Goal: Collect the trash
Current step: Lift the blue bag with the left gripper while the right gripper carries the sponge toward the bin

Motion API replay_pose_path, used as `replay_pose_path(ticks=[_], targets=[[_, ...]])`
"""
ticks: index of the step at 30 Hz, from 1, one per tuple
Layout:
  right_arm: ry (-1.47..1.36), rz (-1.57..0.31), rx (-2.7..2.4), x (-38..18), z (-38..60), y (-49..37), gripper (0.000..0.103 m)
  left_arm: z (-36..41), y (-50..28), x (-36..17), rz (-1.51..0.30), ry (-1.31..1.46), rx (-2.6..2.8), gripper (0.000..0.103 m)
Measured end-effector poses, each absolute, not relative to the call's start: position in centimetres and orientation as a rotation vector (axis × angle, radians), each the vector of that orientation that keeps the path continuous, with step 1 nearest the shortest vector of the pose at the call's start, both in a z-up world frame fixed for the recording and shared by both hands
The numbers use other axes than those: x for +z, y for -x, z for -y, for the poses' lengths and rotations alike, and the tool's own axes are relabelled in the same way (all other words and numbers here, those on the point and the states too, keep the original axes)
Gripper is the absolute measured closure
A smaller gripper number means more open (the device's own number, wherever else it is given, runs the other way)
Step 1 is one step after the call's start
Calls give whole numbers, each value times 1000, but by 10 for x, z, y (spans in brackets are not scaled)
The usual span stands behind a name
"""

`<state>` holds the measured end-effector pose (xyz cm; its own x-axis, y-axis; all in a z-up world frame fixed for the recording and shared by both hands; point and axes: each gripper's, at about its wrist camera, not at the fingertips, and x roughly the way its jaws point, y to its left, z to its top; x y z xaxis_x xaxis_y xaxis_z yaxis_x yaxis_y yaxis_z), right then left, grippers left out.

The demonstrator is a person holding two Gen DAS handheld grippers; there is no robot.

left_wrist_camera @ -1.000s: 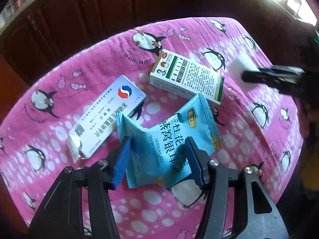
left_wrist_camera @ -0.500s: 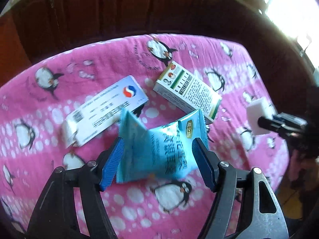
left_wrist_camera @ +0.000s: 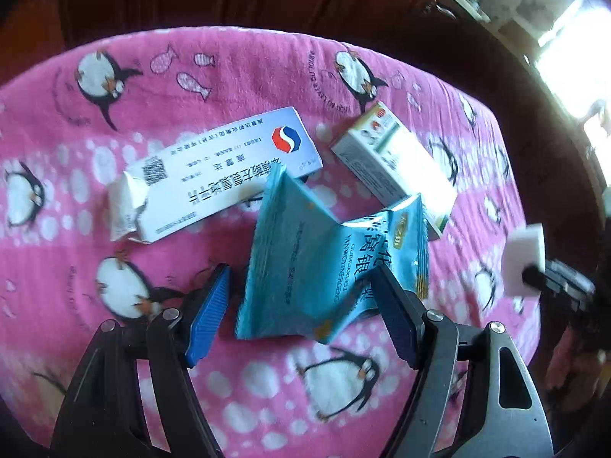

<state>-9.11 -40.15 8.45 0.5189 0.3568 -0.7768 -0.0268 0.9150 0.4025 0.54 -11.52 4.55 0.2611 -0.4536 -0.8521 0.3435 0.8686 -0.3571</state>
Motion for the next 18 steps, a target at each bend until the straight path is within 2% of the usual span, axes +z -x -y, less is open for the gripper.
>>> replay_pose_path(ticks=[3,4,5,6,7,11,18], targets=[[-361,-1001,232,86,402,94,76,125,-6,48,-1175,122,-573,32],[-360,-1000,230,87,403,95,76,128,-5,49,-1167,124,-584,38],[-360,-996,228,88,403,96,76,131,-5,48,-1171,125,-599,58],[-362,-991,226,89,404,97,76,136,-5,47,-1181,124,-609,66],[-364,-988,226,90,405,98,76,140,-4,46,-1182,128,-612,68],[-368,-976,218,93,407,103,76,146,5,52,-1154,145,-631,94],[-369,-954,205,102,418,118,76,143,27,78,-1094,119,-680,94]])
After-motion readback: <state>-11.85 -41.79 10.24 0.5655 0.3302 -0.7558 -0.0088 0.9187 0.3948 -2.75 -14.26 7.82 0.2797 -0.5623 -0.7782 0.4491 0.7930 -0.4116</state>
